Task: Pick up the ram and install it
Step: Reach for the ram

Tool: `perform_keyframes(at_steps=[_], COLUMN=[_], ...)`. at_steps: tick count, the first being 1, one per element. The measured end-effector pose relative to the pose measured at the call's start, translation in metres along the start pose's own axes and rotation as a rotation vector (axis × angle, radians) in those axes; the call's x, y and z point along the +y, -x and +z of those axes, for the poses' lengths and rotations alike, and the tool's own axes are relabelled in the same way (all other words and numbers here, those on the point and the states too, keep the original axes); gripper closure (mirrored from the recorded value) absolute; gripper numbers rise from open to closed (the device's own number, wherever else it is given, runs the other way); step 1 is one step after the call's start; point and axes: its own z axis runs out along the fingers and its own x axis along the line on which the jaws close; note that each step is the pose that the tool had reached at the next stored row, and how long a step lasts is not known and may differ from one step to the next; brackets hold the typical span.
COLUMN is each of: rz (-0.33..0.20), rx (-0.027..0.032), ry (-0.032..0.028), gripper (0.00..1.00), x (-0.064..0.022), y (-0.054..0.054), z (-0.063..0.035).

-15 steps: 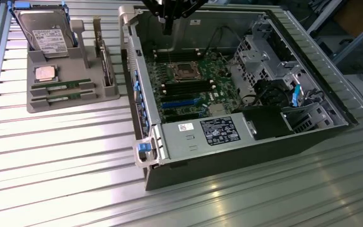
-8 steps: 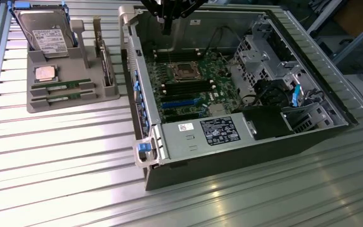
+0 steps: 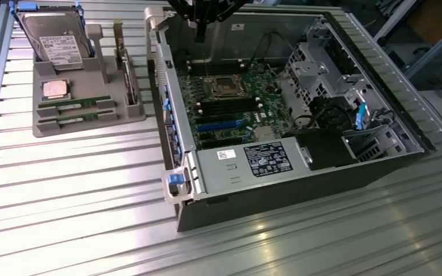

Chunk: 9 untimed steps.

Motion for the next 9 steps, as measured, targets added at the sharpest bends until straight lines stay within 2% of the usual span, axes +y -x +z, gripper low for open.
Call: perform_keyframes(at_steps=[9], rz=[0.000], rx=[0.0000], ry=[0.0000], gripper=[0.89], x=[-0.0005], y=[-0.0061], z=[-0.0002])
